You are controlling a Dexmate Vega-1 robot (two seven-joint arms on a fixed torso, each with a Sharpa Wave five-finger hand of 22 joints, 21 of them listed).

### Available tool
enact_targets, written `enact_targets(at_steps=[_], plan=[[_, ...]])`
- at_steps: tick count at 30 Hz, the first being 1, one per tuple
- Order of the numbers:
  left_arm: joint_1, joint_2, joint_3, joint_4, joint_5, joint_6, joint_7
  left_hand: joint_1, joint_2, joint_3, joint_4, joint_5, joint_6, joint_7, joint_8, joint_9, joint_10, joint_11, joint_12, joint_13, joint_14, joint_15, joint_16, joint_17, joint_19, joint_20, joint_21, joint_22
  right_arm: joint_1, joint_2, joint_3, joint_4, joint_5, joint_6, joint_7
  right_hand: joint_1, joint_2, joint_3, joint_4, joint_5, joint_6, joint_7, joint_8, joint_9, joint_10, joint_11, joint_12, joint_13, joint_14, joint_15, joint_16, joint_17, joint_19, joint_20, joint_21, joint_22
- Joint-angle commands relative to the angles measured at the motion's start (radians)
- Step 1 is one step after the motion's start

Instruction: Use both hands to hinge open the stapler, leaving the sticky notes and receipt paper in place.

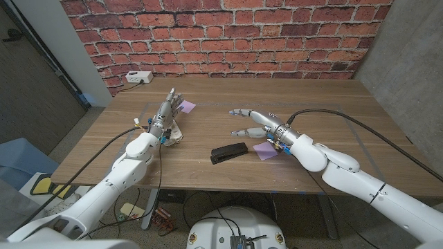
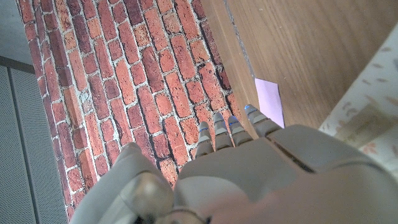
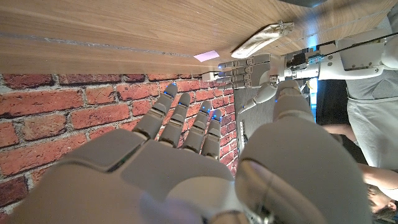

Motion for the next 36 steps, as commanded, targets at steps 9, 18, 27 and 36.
enact_targets(at_steps=[9,18,27,36], plan=[[-0.009,-0.021,-0.002,0.040,-0.025,-0.015,-0.030,-0.003,0.011,-0.003,-0.004,0.006,0.006,-0.001,-0.002,0.003,0.015,0.000,0.005,0.005,0.003,-0.003,-0.002,0.002,0.004,-0.004,-0.002,0.003,0.017,0.003,-0.038,-0.024,-0.092,-0.029,0.026,0.014,0.020,-0.007,0.004,-0.003,0.007,0.000,0.004,0.003,0.008,0.001,0.002,0.008,0.024,-0.170,0.023,0.015,0.015,0.022,0.000,0.004],[-0.008,-0.029,-0.011,0.054,-0.043,-0.026,-0.039,-0.005,0.011,-0.004,-0.004,0.006,0.006,-0.001,-0.003,0.003,0.019,0.001,0.005,0.005,-0.001,-0.003,-0.003,0.002,0.001,0.000,-0.003,0.003,0.011,-0.001,-0.051,-0.044,-0.135,-0.042,0.029,0.025,0.023,-0.011,0.002,-0.005,0.014,-0.003,0.006,0.003,0.025,-0.011,0.009,0.012,0.035,-0.172,0.034,0.025,0.001,0.000,-0.006,0.004],[-0.010,-0.031,-0.008,0.060,-0.041,-0.033,-0.046,-0.006,0.011,-0.005,-0.004,0.006,0.009,0.000,-0.003,0.003,0.020,-0.001,0.005,0.005,-0.001,-0.003,-0.003,0.002,0.001,0.001,-0.003,0.003,0.017,0.003,-0.068,-0.045,-0.157,-0.035,0.043,0.038,0.025,-0.016,-0.001,-0.005,0.033,-0.005,0.011,0.003,0.042,-0.008,0.015,0.016,0.045,-0.175,0.043,0.031,-0.003,-0.027,-0.009,0.002],[-0.013,-0.040,-0.009,0.072,-0.049,-0.044,-0.059,-0.008,0.011,-0.006,-0.004,0.006,0.008,0.002,-0.004,0.003,0.023,0.001,0.005,0.005,-0.001,-0.004,-0.003,0.002,-0.001,0.002,-0.004,0.003,0.027,0.008,-0.086,-0.045,-0.177,-0.043,0.073,0.051,0.026,-0.021,-0.004,-0.006,0.073,-0.018,0.023,0.003,0.068,-0.017,0.022,0.016,0.060,-0.176,0.052,0.036,0.000,-0.025,-0.008,0.001]])
